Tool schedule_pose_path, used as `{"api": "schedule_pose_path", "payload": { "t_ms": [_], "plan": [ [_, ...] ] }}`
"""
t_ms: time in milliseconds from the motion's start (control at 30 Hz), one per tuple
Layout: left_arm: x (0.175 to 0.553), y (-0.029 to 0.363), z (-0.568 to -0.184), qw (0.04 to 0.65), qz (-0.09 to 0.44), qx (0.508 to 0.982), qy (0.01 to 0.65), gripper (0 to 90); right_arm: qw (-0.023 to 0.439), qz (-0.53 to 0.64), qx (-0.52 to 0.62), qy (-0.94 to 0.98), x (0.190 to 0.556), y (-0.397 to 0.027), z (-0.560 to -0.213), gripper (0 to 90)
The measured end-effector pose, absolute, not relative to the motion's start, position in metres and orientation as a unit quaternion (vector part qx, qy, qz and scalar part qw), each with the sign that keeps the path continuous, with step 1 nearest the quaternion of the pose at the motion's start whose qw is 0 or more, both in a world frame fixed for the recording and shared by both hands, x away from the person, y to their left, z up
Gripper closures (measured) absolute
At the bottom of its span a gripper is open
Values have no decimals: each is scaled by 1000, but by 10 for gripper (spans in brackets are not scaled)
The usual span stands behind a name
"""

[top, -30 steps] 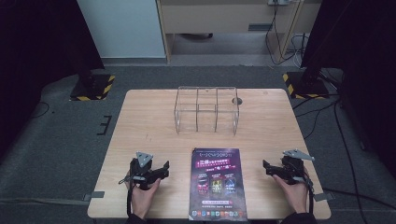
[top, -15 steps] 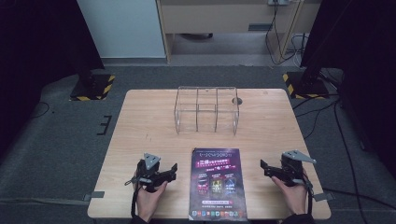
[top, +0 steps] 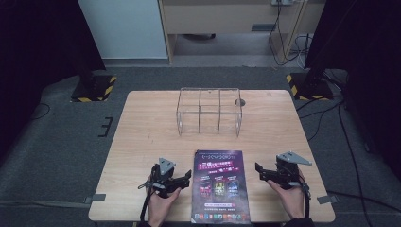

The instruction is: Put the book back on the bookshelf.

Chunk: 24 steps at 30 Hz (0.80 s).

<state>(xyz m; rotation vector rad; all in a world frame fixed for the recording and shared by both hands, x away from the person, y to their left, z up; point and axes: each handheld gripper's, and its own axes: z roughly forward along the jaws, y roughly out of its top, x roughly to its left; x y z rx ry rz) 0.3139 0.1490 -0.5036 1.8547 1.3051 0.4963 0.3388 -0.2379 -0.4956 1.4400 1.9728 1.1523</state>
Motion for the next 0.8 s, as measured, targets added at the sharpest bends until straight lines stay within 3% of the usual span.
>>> {"api": "schedule_pose_path", "payload": {
  "t_ms": [800],
  "plan": [
    [315, 113, -524, 383, 163, 757, 504, 275, 207, 409, 483, 746, 340, -193, -506, 90]
  ]
}}
